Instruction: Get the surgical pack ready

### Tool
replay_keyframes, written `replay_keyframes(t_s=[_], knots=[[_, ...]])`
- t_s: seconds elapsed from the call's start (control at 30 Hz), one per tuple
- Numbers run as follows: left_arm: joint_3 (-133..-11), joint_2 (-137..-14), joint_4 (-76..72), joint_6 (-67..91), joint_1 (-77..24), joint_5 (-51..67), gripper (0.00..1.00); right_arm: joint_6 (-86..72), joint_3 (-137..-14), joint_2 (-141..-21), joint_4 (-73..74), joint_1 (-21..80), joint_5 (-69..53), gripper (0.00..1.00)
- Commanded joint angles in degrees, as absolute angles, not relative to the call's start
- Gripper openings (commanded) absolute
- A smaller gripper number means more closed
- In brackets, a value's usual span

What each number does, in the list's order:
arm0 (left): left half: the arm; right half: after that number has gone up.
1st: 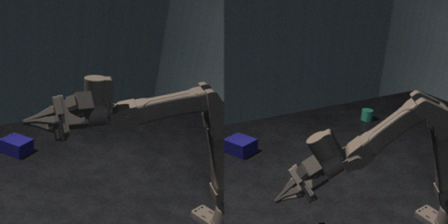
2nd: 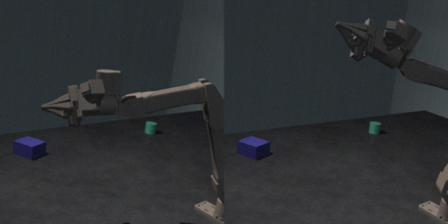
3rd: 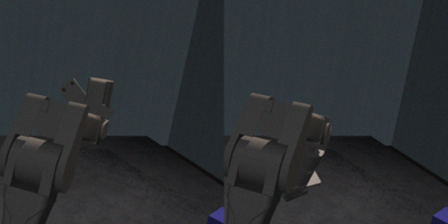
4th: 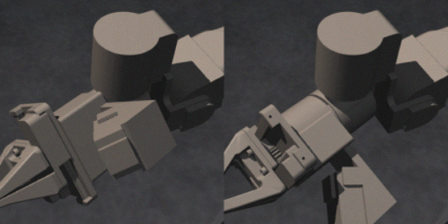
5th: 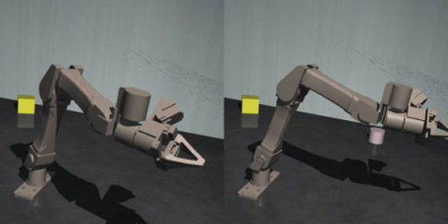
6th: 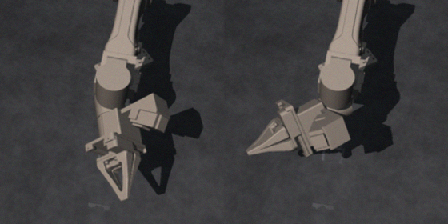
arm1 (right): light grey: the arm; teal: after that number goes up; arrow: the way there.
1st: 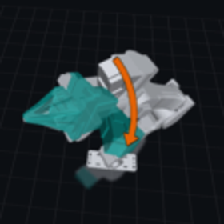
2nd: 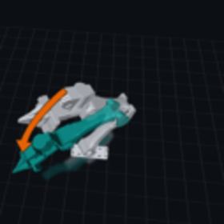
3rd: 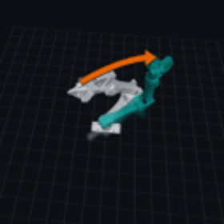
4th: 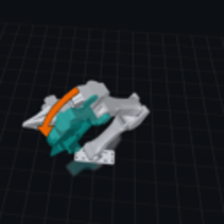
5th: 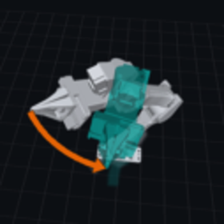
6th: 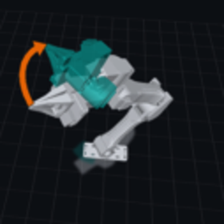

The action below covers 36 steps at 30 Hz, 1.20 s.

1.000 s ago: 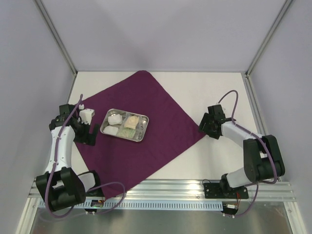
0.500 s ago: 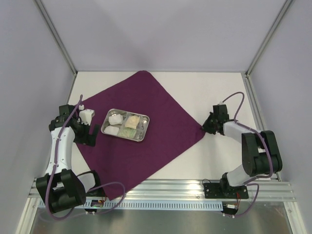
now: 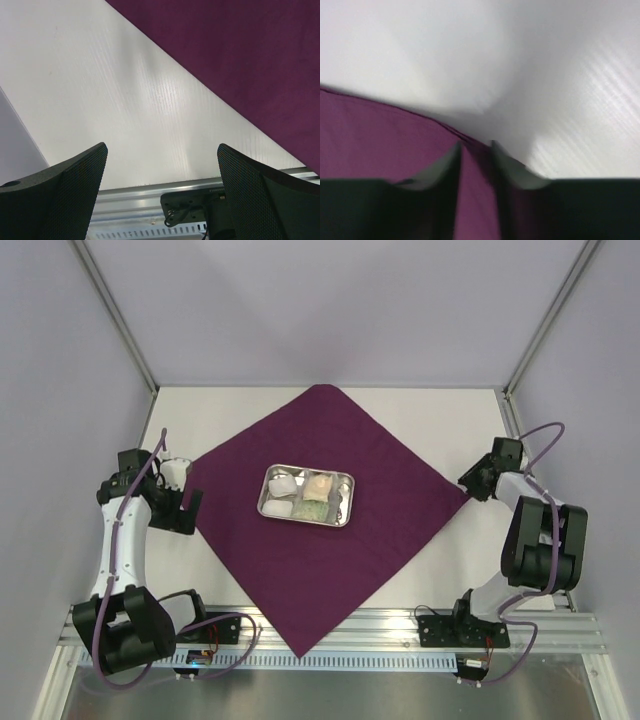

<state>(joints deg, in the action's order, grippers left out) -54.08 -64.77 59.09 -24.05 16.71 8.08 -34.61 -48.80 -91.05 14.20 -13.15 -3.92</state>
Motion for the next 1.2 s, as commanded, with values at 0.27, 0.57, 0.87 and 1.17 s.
replay_keyframes(t_s=[0.27, 0.57, 0.87, 1.17], knots=[[-56.25, -64.69, 59.68, -23.03, 17.14, 9.23, 1.0, -29.8, -53.53, -77.19, 21.0, -2.08, 6.67, 0.67], [-55.9, -64.43, 60.12, -22.76, 17.14, 8.08, 1.0, -35.23, -50.36, -79.71, 15.21, 24.23, -6.15, 0.55], [-53.35, -62.49, 60.12, -23.73, 17.14, 8.26, 1.0, -37.7, -52.65, -91.83, 9.67, 29.18, -10.72, 0.38], [-52.38, -63.11, 59.06, -23.64, 17.14, 7.91, 1.0, -39.2, -53.17, -94.4, 8.26, 30.67, -10.2, 0.32]])
